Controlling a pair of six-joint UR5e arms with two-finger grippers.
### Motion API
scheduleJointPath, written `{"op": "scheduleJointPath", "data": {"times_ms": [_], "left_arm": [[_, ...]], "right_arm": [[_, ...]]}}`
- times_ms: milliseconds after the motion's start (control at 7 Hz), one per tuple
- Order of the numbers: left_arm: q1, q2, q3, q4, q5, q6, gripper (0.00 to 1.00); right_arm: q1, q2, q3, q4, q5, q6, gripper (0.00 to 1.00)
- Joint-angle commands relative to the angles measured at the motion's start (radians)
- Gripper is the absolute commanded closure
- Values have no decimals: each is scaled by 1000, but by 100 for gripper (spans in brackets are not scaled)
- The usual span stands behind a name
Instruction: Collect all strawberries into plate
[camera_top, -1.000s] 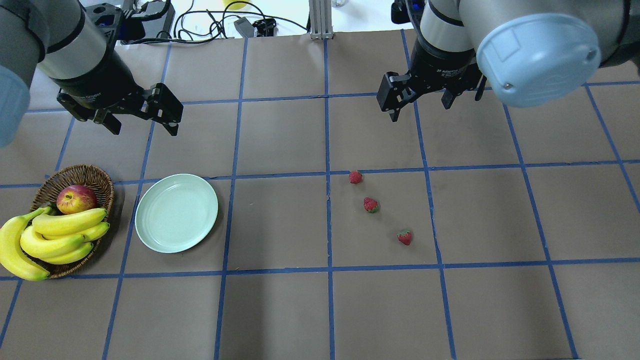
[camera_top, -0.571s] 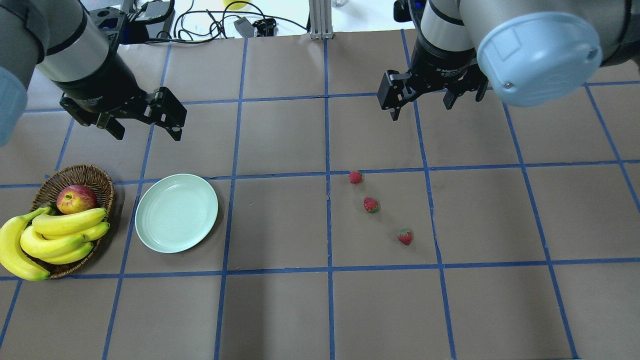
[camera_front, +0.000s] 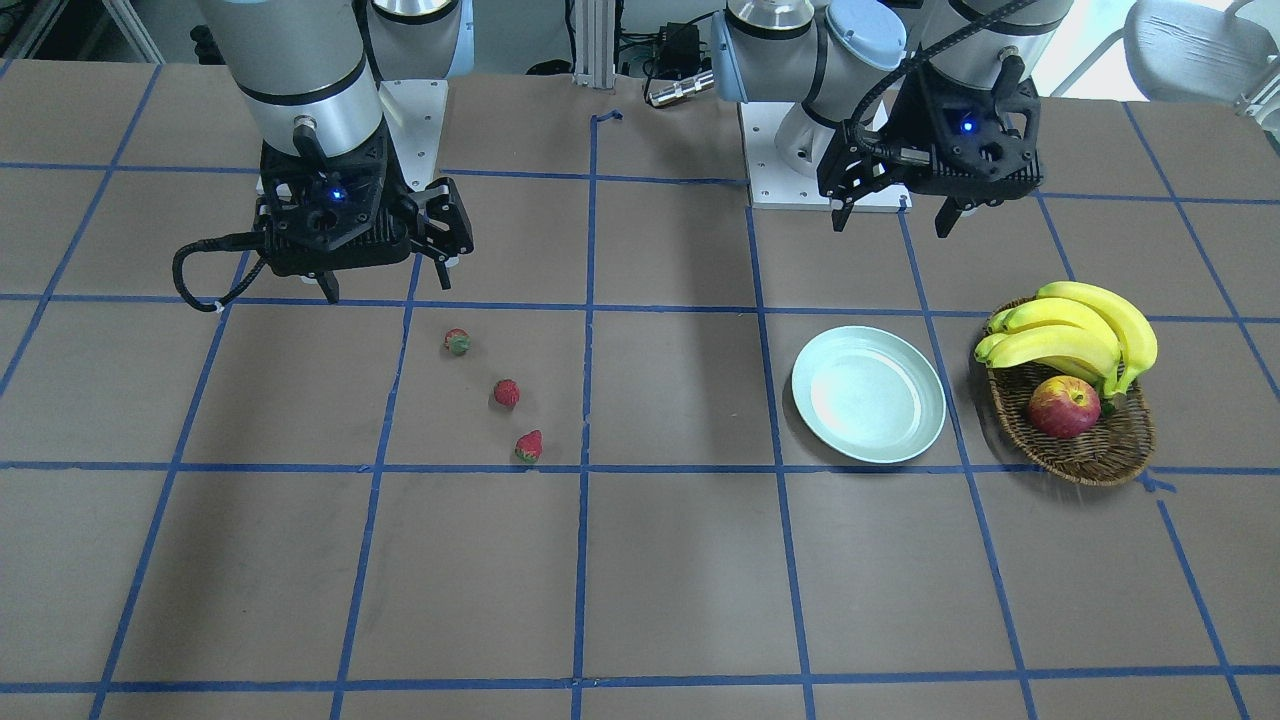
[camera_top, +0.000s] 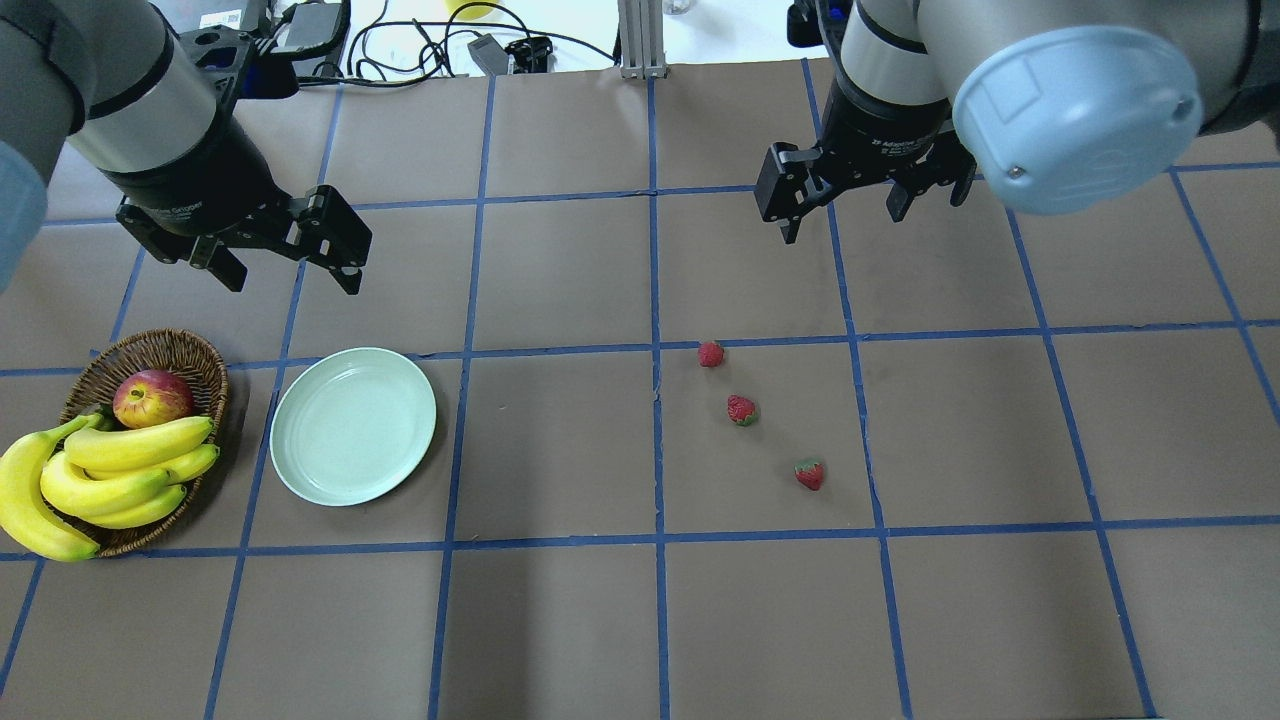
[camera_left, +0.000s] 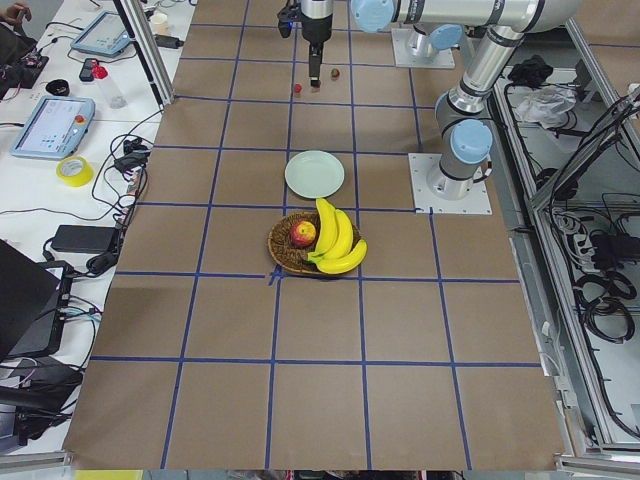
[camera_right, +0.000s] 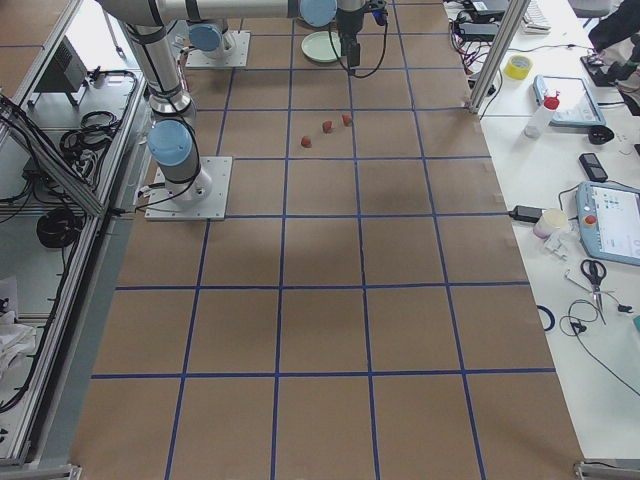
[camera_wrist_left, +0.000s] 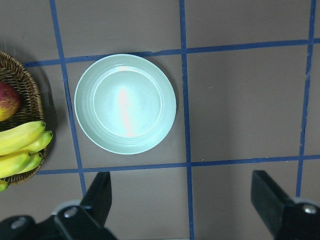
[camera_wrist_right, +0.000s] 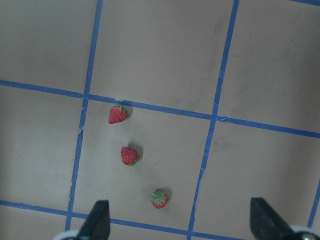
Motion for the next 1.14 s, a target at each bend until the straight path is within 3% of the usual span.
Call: {"op": "scheduleJointPath", "data": {"times_ms": [0,571,1000], "left_arm": [[0,-1,-8,1,-3,2,0],[0,1,-6,1,-10,2,0],[0,4,-9,1,-4,5,0]], "right_arm": [[6,10,1,-12,10,14,0],[72,169,13,-84,42,139,0],[101,301,104,-324,49,219,0]]}}
